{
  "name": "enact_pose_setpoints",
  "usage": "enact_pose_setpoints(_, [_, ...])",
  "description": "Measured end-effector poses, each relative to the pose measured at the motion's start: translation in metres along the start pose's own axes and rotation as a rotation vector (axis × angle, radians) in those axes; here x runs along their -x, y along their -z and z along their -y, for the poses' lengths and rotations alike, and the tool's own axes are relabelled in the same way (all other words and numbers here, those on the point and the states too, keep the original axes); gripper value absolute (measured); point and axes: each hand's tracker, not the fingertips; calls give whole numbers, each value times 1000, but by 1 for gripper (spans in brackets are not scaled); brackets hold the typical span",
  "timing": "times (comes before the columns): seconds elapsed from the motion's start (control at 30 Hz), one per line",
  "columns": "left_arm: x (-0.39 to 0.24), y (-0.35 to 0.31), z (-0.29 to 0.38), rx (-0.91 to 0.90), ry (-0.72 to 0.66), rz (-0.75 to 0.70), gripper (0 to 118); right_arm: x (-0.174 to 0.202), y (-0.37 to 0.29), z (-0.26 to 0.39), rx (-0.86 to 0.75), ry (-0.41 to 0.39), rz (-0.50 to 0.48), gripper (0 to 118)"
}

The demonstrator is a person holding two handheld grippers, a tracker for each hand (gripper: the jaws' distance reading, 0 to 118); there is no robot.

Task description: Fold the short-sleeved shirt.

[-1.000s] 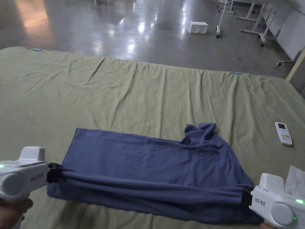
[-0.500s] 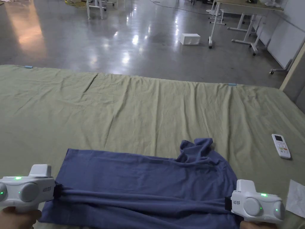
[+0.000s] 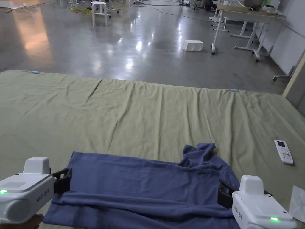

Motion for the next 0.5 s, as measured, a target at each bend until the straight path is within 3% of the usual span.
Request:
enact_pose_setpoints(0.13, [-11,-33,0,-164,-8,0,56,20,-41,-11,-186,29,2,71])
enact_pose_setpoints(0.2, [-19,-49,0,-235,-2,-5,53,28,-58,-15,-239,34,3,49])
enact_pose_setpoints(0.23, [-23,-54,1,-265,15,-10,47,33,-65,-18,-278,7,17,39])
enact_pose_setpoints(0.27, [-30,-62,1,-282,28,-22,32,37,-72,-23,-323,-30,40,28])
enact_pose_setpoints(0.3, [-35,-68,0,-298,34,-34,17,38,-76,-20,-298,13,23,22])
enact_pose_setpoints(0.33, [-38,-73,0,-302,35,-39,10,39,-81,-22,-326,14,28,16])
enact_pose_setpoints(0.4, [-44,-83,0,-315,38,-37,6,40,-86,-23,-330,29,27,4])
enact_pose_setpoints(0.47, [-53,-92,0,-337,67,-14,4,42,-94,-24,-380,8,54,0])
enact_pose_setpoints(0.5, [-56,-95,1,-349,90,-24,2,41,-96,-22,-362,34,47,0])
